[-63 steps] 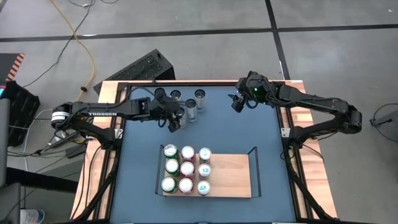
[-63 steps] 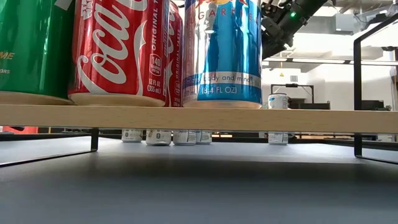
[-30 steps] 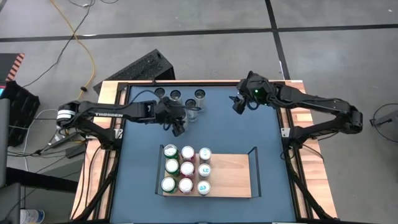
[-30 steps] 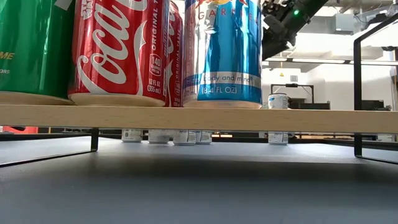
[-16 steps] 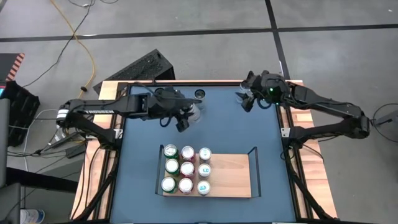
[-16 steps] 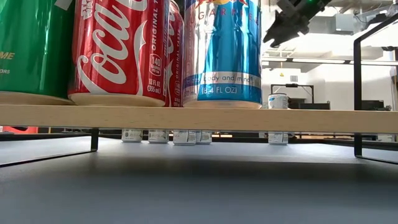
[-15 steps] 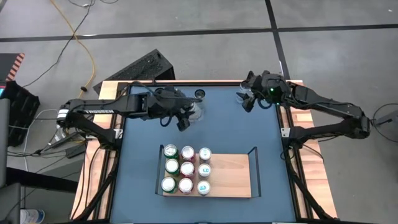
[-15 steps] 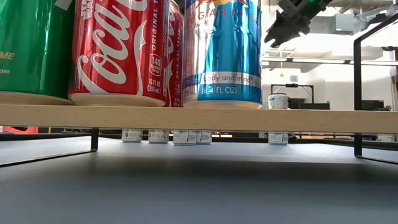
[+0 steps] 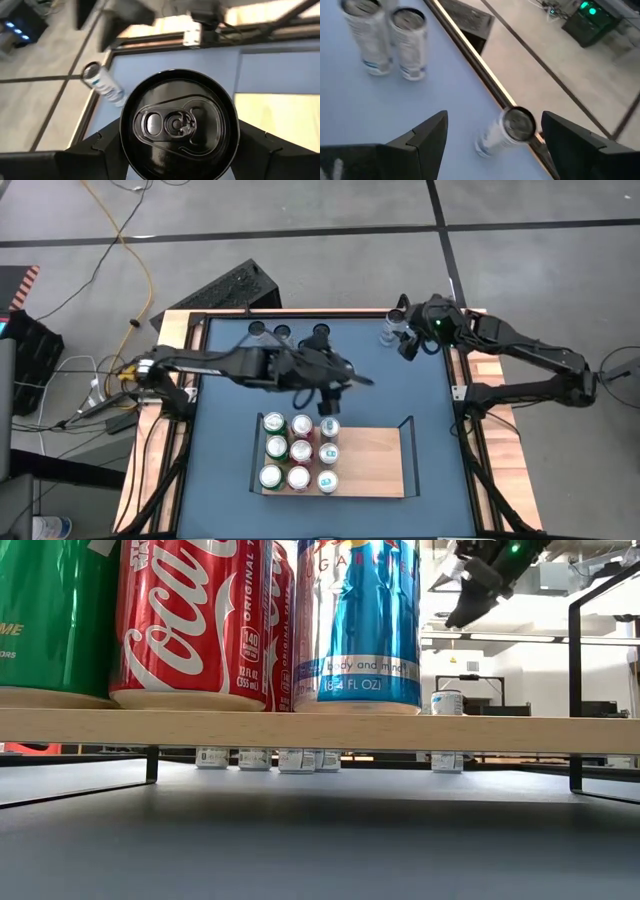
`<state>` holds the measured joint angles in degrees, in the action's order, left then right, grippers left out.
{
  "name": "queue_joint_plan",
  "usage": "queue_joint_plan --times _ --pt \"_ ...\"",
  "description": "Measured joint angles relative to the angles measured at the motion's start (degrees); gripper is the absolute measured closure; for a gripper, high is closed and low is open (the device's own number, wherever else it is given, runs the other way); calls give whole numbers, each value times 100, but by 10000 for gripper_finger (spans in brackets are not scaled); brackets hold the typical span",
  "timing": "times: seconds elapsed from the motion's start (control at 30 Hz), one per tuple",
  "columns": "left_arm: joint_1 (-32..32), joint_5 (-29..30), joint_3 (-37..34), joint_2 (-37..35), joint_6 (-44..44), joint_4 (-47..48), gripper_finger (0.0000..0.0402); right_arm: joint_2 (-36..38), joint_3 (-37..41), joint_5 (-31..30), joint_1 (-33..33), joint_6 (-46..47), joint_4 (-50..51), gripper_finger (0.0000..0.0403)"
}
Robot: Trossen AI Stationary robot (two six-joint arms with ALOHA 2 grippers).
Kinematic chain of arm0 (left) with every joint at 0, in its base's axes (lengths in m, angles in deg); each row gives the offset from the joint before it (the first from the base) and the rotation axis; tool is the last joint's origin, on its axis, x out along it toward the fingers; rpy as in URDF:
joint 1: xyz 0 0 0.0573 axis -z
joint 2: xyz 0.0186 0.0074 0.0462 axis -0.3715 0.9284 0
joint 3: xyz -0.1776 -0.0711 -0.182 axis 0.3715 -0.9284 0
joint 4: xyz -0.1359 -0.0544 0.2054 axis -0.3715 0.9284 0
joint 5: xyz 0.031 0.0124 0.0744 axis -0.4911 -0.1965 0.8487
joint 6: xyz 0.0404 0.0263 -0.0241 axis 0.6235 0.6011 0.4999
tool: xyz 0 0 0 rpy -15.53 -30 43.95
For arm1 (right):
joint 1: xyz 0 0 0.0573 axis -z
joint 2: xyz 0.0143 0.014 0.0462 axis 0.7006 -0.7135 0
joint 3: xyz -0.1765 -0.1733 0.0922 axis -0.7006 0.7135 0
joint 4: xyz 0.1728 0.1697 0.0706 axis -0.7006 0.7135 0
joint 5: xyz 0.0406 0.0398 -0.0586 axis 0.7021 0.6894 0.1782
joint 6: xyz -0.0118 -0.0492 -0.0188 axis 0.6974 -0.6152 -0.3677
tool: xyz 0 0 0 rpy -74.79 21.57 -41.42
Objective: Place canned beverage on shelf
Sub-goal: Put the bottom right white-yellow soda can on the shelf
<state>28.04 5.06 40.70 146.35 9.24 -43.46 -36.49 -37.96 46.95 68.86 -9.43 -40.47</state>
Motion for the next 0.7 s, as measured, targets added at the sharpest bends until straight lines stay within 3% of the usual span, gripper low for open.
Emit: queue_joint_plan --times 0.33,0.7 --pt "600 22 2643 1771 -155 1262 158 -2 0 3 578 -147 119 97" --pt "1190 -35 2336 1806 -1227 1294 158 -4 0 21 689 9 112 97"
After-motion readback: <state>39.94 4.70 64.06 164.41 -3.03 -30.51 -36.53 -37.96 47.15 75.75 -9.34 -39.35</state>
